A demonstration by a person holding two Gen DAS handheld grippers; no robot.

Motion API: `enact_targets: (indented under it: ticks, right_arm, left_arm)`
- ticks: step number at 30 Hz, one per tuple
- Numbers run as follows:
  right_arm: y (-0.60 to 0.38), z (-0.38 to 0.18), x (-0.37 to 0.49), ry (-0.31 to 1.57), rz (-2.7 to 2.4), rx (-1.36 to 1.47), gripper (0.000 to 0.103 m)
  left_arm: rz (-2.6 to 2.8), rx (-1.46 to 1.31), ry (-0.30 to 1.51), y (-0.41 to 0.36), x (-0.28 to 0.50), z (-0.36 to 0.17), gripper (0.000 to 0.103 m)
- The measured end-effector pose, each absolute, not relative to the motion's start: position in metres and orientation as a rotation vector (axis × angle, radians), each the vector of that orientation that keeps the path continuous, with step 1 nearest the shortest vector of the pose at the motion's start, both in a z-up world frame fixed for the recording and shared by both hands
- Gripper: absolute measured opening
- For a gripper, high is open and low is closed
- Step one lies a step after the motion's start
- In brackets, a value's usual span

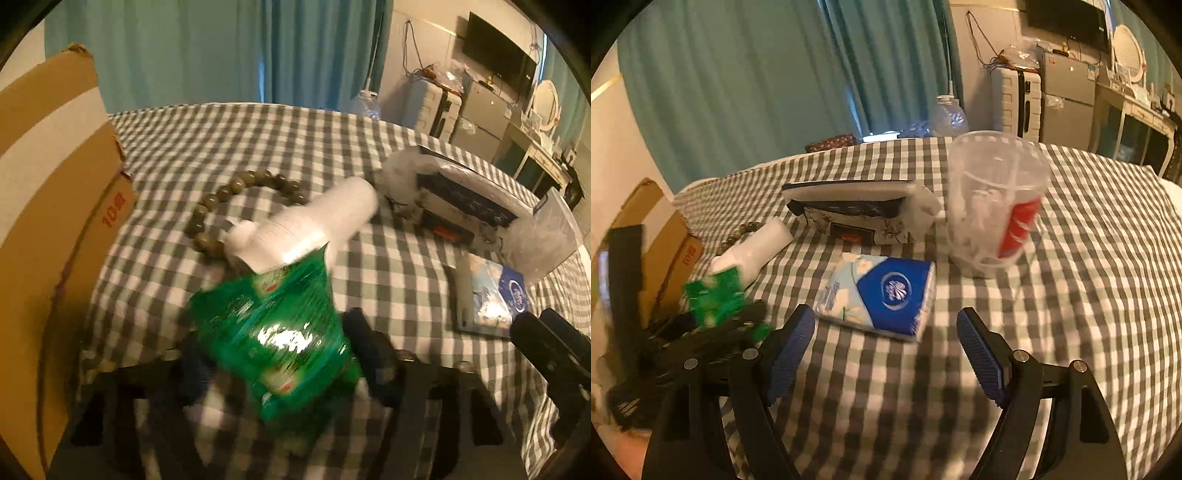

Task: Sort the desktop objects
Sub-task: 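Grasp the green packet with the left gripper while the right gripper grasps the blue tissue pack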

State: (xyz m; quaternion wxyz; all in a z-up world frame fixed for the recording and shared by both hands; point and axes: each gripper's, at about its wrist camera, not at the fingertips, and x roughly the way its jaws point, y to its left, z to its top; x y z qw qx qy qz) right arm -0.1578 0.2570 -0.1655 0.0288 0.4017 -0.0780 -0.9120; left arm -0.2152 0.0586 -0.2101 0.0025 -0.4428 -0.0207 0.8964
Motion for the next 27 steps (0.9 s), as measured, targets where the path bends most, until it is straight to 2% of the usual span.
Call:
enact_targets:
  ticks: [5,9,11,15,17,27]
  right_arm:
    - [0.247,-0.181,-0.169,-0.293,-2.832,1.346,0.080]
    - [0.236,-0.182,-0.171,-0.239,-2.858,1.341,0.085]
    - [0.231,-0.187,-0.173,-0.202,-2.867,1.364,0.089]
    - [0.222,-0.190,-0.172,-0.084,-2.897,1.370,0.089]
    - [0.224,-0.189,-0.167,-0.087,-2.914,1.334,0.075]
    - [0.230,-0.158,-0.128,-0.196,-2.916,1.256,0.074]
  left_arm:
    - [2.802,-1.363,-0.114,0.050,-0.212,-0.212,0.058]
    - [2.810,-1.338,-0.084,0.051,-0.207,-0.209,0.057]
    - [2.820,-1.319,-0.077,0.050,-0.206,-0.209,0.043]
    - [2.816,-1.305,-0.105,0.048,-0.205,-0.206,0.038]
    - [2.811,-1.299,-0.122,0.045,-0.203,-0.205,0.036]
    - [2.729,-1.268,-0.105,0.039,-0.178,-0.181,0.031]
